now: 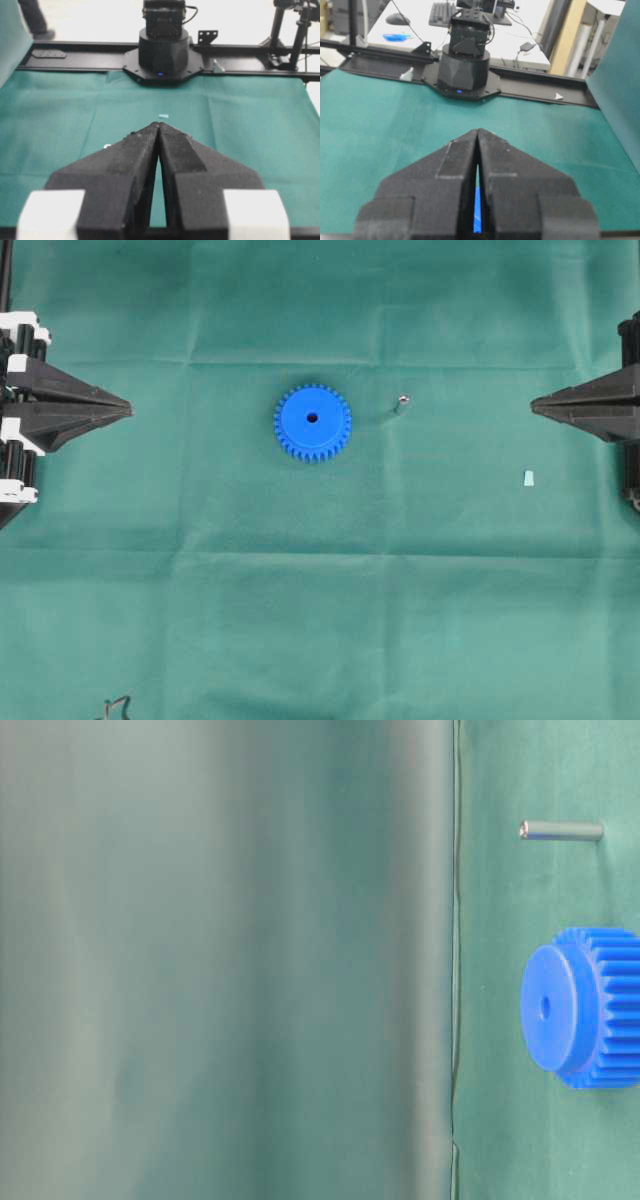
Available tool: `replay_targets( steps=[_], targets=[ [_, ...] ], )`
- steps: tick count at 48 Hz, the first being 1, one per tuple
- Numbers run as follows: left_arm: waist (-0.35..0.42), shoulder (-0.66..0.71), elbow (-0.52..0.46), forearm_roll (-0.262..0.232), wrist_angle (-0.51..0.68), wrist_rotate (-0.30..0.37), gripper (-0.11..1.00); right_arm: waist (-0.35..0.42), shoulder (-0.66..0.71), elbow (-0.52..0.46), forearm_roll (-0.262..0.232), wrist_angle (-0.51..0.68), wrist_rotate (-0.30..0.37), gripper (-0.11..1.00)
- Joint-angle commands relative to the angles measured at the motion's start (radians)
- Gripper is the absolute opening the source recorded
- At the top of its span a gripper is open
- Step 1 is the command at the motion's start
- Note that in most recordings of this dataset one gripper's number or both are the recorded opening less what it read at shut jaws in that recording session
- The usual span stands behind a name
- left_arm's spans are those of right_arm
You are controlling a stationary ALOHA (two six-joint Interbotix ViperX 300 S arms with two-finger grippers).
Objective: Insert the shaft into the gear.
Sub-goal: 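Move the right gripper toward the small silver shaft right of the gear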
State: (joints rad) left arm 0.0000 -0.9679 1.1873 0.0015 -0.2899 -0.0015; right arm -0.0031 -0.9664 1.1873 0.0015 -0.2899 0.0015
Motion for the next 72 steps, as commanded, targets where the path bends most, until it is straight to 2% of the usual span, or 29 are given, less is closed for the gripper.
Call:
replay_targets(
  steps=[1, 14, 19, 25, 33, 36, 39, 46, 50, 52, 58, 63, 72],
  targets=[
    [-0.002, 0.008, -0.040, 0.011, 0.018, -0.014, 0.00, -0.002, 0.011, -0.026, 0.002, -0.005, 0.006, 0.03],
    [-0.002, 0.008, -0.043, 0.011, 0.035, -0.025, 0.00, -0.006, 0.026, -0.066, 0.012, 0.081, 0.009, 0.03],
    [-0.002, 0.009, -0.043, 0.012, 0.035, -0.025, 0.00, -0.034, 0.054, -0.083, 0.014, 0.094, 0.009, 0.03],
    [-0.002, 0.008, -0.043, 0.012, 0.035, -0.025, 0.00, -0.094, 0.132, -0.098, 0.021, 0.087, 0.011, 0.03],
    [-0.002, 0.008, -0.043, 0.012, 0.035, -0.025, 0.00, -0.147, 0.275, -0.124, 0.060, 0.074, 0.011, 0.04],
    [-0.002, 0.008, -0.043, 0.012, 0.035, -0.025, 0.00, -0.152, 0.345, -0.140, 0.067, 0.064, 0.011, 0.10],
    [-0.002, 0.008, -0.043, 0.012, 0.035, -0.025, 0.00, -0.155, 0.411, -0.153, 0.072, 0.063, 0.011, 0.22],
    [-0.002, 0.008, -0.041, 0.012, 0.040, -0.025, 0.00, -0.160, 0.565, -0.193, 0.095, 0.055, 0.011, 0.68],
    [-0.002, 0.008, -0.043, 0.012, 0.046, -0.025, 0.00, -0.166, 0.657, -0.219, 0.100, 0.046, 0.011, 0.89],
    [-0.002, 0.009, -0.041, 0.012, 0.046, -0.025, 0.00, -0.169, 0.695, -0.229, 0.103, 0.041, 0.011, 0.90],
    [-0.002, 0.009, -0.041, 0.012, 0.048, -0.026, 0.00, -0.181, 0.785, -0.250, 0.104, 0.034, 0.011, 0.83],
    [-0.002, 0.011, -0.041, 0.011, 0.055, -0.026, 0.00, -0.193, 0.839, -0.259, 0.106, 0.029, 0.011, 0.82],
    [-0.003, 0.012, -0.041, 0.012, 0.055, -0.026, 0.00, -0.207, 0.882, -0.249, 0.117, 0.006, 0.011, 0.82]
  ],
)
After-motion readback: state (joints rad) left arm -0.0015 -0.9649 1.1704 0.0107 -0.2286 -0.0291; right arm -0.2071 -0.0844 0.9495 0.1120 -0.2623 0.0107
